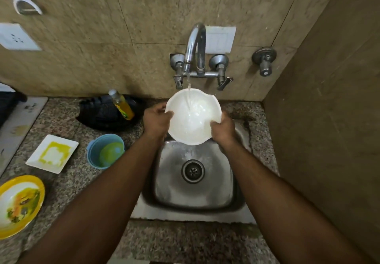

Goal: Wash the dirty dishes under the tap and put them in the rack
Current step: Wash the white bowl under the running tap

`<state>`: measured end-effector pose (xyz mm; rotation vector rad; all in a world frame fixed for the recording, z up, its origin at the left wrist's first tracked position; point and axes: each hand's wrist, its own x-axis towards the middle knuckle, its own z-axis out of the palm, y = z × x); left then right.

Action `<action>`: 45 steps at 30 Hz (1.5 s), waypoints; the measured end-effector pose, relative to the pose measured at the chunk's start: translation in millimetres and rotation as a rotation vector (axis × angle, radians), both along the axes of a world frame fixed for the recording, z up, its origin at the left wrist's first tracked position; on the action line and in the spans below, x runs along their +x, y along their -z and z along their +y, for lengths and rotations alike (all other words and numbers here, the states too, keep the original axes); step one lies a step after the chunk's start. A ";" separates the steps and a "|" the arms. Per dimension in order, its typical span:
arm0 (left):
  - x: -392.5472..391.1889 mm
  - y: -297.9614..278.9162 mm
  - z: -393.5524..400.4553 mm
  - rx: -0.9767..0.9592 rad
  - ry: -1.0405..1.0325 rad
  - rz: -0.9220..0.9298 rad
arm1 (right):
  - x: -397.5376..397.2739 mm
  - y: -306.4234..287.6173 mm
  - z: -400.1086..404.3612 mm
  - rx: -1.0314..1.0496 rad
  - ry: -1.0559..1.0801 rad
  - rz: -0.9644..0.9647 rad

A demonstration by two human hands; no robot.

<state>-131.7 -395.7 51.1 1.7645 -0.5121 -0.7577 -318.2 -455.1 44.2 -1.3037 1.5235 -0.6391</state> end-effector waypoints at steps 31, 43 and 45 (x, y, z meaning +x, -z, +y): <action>-22.8 -18.9 5.7 0.154 0.082 0.319 | -4.3 -70.2 -1.7 -0.457 -0.109 0.350; -5.7 -9.0 29.3 -0.100 0.083 -0.002 | -8.7 2.9 4.0 0.114 0.015 0.214; -6.3 -16.4 34.4 -0.139 0.127 -0.133 | -4.8 4.3 4.1 0.220 0.038 0.020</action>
